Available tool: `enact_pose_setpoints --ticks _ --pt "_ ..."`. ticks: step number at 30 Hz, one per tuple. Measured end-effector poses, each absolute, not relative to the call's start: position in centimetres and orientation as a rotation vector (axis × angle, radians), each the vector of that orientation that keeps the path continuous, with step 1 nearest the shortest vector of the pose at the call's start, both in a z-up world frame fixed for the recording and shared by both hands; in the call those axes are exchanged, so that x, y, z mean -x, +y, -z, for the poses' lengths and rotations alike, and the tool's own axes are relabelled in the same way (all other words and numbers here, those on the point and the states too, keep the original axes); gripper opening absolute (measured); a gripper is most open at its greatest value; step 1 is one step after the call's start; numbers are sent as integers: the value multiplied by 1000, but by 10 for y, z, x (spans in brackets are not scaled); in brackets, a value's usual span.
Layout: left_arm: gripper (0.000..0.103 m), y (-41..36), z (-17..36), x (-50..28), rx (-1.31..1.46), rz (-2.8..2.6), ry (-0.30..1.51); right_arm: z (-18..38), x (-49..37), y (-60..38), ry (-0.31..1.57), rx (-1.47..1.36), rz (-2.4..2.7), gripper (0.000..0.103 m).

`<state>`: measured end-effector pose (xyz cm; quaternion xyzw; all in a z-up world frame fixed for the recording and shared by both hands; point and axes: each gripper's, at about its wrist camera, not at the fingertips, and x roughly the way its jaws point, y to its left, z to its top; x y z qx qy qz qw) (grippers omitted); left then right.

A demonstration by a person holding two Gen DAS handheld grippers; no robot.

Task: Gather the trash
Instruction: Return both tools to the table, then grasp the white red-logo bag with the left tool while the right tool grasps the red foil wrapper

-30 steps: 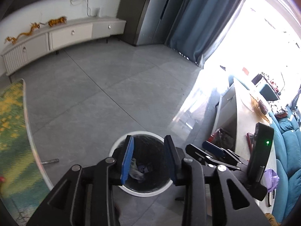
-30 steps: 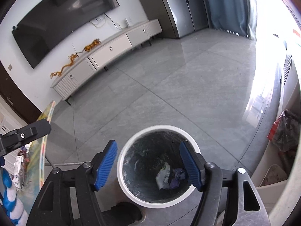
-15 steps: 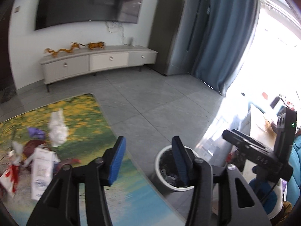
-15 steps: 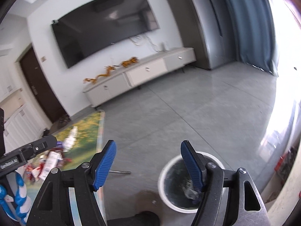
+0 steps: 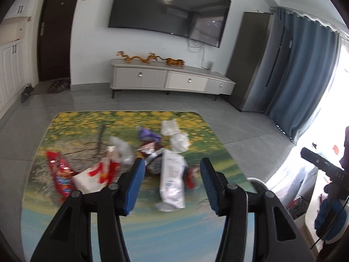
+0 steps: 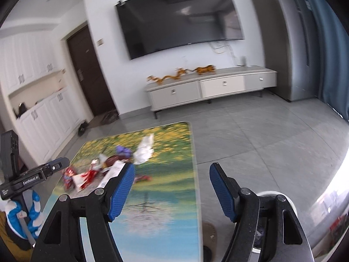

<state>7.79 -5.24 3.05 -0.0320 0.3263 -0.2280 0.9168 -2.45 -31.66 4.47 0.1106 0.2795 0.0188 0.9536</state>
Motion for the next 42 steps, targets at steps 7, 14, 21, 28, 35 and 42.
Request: enact_pose_setpoints --ticks 7,14,21,28,35,42 --pt "56 -6 11 -120 -10 391 773 -23 -8 -267 653 -211 -153 69" --pt "60 -17 40 -162 -148 406 870 27 -57 -242 794 -266 -225 65" --pt "60 -20 70 -203 -237 376 997 69 -99 -230 908 -269 -236 57" --pt "60 -32 94 -218 -295 389 1074 95 -123 -224 971 -266 -247 55" --pt "59 -49 108 -213 -289 427 1123 111 -133 -223 1013 -237 -240 43" --pt "58 -55 106 -203 -216 443 1114 116 -123 -234 1016 -248 -249 12"
